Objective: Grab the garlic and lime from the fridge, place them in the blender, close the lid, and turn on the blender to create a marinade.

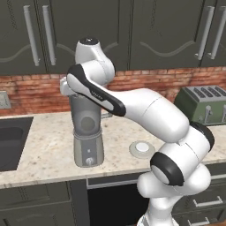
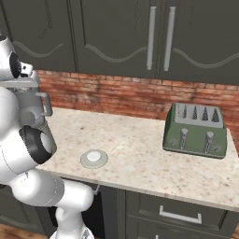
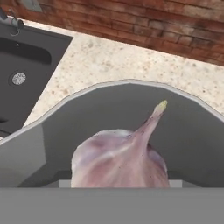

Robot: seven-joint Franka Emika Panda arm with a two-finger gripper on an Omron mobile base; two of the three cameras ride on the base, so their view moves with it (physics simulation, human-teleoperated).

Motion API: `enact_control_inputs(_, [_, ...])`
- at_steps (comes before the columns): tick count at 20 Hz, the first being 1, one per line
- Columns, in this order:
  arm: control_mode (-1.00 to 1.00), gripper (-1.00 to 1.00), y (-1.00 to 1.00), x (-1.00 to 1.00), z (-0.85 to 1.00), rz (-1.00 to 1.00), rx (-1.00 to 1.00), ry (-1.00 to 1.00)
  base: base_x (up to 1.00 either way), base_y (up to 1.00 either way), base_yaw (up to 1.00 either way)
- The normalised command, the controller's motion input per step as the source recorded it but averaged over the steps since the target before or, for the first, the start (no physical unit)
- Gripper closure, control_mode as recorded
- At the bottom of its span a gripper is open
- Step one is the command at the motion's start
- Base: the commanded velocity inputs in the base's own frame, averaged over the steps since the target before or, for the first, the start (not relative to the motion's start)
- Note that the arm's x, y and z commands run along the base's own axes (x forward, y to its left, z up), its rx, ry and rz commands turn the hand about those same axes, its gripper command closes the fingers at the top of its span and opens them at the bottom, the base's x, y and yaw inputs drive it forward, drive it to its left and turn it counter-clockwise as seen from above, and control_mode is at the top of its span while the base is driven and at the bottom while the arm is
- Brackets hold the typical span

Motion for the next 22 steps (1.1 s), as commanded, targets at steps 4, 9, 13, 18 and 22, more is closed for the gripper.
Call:
enact_control_inputs(4, [-1.0,-1.0,0.0,0.0,-0.38,0.04,0.0,0.0,0.0,0.0,0.0])
enact_control_inputs(9, [-1.0,-1.0,0.0,0.0,-0.24,0.04,0.0,0.0,0.0,0.0,0.0])
enact_control_inputs(13, [-1.0,-1.0,0.0,-0.02,-0.01,0.03,0.0,0.0,0.0,0.0,0.0])
enact_control_inputs(18, [-1.0,-1.0,0.0,-0.28,0.22,0.01,0.0,-0.12,0.0,0.0,0.0])
enact_control_inputs(22, [-1.0,-1.0,-0.09,-0.47,0.69,0.01,0.0,-0.24,0.0,0.0,0.0])
